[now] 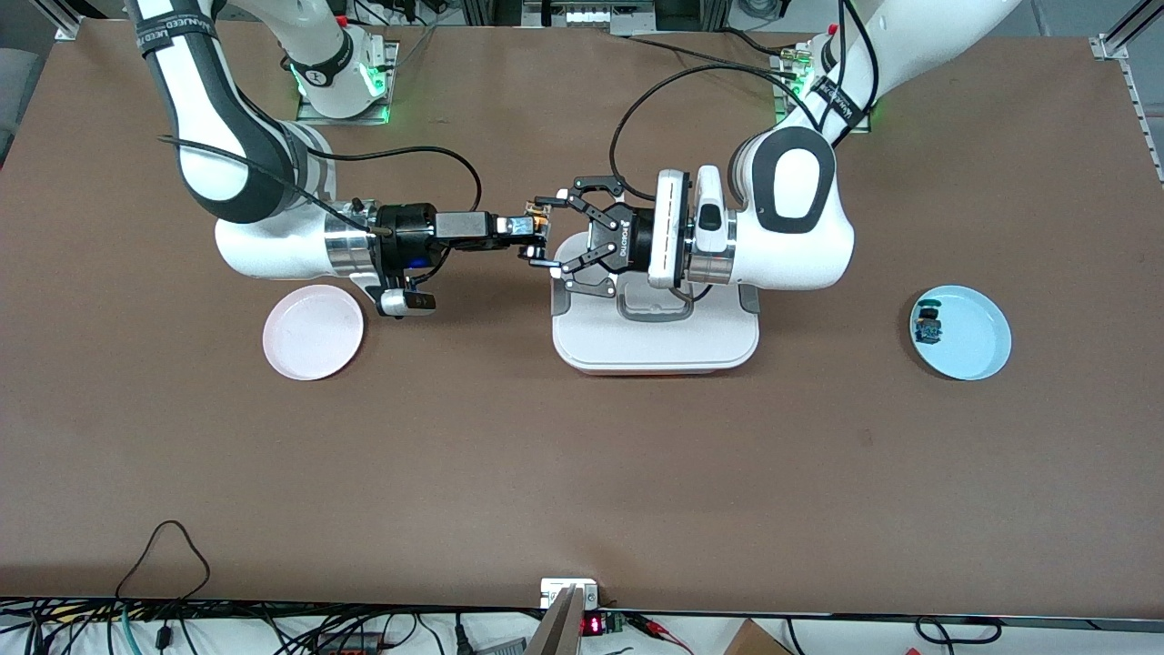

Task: Transfer orange switch to right arm and place
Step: 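Grasp the switch with the right gripper and open the left gripper, then carry the switch to the white plate while the left gripper withdraws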

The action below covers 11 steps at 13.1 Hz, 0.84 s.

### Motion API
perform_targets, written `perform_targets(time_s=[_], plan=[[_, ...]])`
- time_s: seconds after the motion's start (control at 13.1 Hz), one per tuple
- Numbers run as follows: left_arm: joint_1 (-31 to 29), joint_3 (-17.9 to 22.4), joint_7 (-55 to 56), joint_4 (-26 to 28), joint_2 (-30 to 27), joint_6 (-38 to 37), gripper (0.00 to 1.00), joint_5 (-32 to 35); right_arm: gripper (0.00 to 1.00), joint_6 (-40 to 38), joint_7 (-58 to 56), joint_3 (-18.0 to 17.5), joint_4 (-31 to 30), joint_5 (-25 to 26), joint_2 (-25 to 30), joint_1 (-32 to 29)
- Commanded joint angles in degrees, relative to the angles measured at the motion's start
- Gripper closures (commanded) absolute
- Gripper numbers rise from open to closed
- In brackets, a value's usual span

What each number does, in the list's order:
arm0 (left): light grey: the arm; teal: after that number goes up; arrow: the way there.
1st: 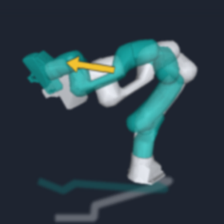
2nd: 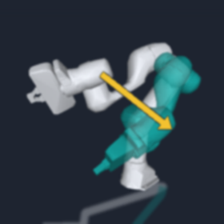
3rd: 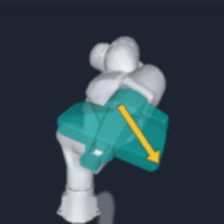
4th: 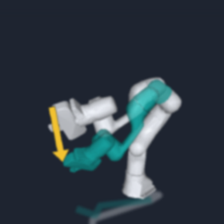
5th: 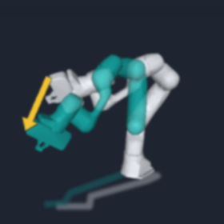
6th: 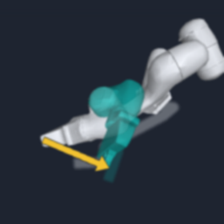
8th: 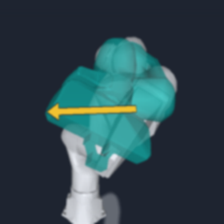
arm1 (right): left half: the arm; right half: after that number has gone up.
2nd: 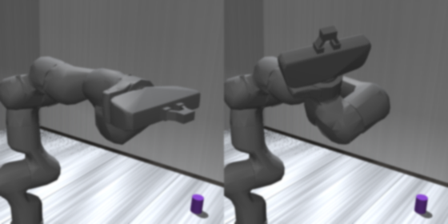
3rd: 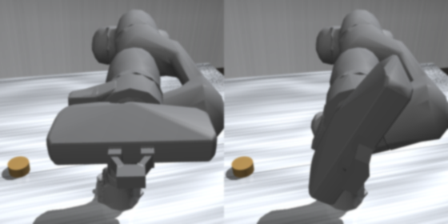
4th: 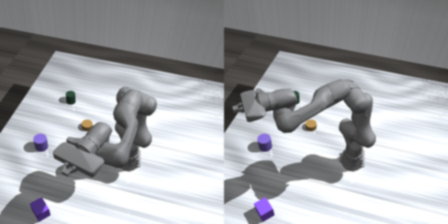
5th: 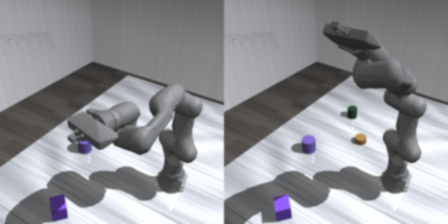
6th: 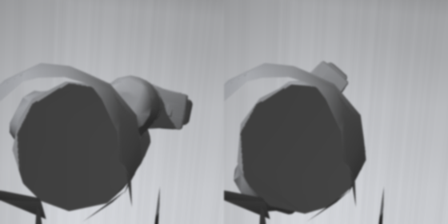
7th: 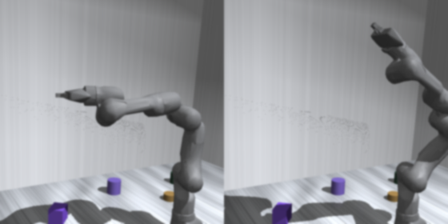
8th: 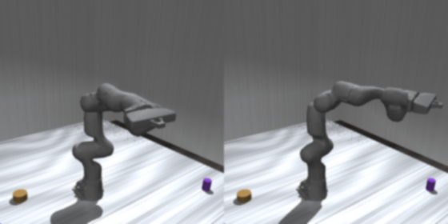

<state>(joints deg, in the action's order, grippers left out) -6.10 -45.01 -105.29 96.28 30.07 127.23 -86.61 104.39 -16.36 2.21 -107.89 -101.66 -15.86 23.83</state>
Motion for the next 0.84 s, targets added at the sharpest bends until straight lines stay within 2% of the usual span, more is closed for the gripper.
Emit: perform_targets(time_s=[0.0,0.15,0.3,0.46,0.53,0.61,0.76], plan=[[-0.67,-0.34,-1.05,1.28,-1.42,0.03,1.0,-1.98,0.76,-0.42,-1.57,-0.02,0.04,1.72,0.3,-0.01],[-0.67,-0.42,-1.05,1.19,-1.42,0.03,1.0,-1.98,0.95,-0.5,-1.57,-0.02,0.04,2.52,0.56,-0.1],[-0.76,-0.34,-1.05,1.19,-1.42,0.03,0.99,-1.98,0.98,-0.5,-1.66,-0.02,0.04,2.44,0.65,-0.1],[-0.76,-0.34,-1.49,1.19,-1.68,0.12,0.84,-1.98,0.98,-0.77,-1.74,-0.02,-0.04,2.44,0.74,-0.1],[-0.76,-0.34,-1.58,1.19,-2.2,0.12,0.27,-1.89,0.98,-1.03,-1.75,-0.02,-0.04,2.44,0.65,-0.18],[-1.02,-0.34,-1.15,1.19,-2.9,0.04,0.0,-1.89,0.98,-1.03,-1.83,-0.02,-0.04,2.44,0.74,-0.18],[-1.89,-0.34,-0.88,1.19,-3.17,-0.58,0.0,-1.89,0.99,-1.29,-1.83,0.07,-0.04,2.44,0.83,-0.27]])
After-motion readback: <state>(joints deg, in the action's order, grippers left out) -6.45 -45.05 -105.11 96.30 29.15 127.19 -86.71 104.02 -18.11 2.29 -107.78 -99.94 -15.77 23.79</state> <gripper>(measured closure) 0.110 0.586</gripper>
